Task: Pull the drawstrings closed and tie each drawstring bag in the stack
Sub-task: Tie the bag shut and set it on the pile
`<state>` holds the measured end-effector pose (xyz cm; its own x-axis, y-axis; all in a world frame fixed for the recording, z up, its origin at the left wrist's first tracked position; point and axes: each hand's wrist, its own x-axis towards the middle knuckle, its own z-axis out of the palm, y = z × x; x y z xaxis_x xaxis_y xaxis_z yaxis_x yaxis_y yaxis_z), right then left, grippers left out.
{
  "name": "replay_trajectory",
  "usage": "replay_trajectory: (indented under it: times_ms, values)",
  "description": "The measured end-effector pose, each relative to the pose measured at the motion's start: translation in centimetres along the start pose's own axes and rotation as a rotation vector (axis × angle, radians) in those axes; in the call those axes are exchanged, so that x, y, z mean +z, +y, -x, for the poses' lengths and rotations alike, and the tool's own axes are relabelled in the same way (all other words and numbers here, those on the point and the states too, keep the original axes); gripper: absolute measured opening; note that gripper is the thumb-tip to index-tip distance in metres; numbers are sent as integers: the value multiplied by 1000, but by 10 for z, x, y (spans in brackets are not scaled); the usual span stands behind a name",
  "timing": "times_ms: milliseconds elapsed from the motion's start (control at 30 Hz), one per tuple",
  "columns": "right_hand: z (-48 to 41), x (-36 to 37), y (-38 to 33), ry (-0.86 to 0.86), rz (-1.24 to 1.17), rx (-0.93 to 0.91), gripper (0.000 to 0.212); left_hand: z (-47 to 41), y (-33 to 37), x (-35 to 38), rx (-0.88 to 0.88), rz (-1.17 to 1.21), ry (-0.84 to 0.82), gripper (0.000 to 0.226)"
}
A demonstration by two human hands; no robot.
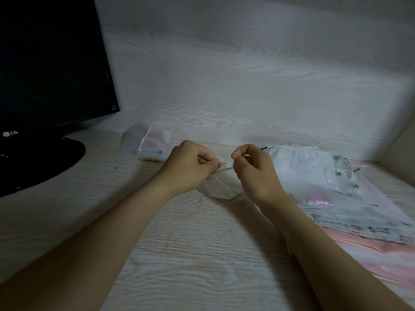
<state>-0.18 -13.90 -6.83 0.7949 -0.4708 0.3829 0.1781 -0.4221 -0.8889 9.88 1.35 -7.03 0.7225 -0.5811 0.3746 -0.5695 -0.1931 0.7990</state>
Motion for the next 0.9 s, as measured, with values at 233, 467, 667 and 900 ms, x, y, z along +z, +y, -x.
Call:
replay_trajectory:
  times_ms: [233, 467, 667, 900]
  values:
    - [2, 0, -3, -48, -178, 14, 18, 5, 8, 0, 106, -192, -147, 14]
    - [2, -2, -6, -20, -369, 40, 14, 7, 10, 4, 157, -226, -104, 25]
    - [-8, -8, -2, 26, -469, -47, 42, 6, 6, 7, 75, -160, -24, 25]
    - [-2, -8, 5, 4, 280, -303, 23, 3, 7, 5, -72, 46, -32, 20]
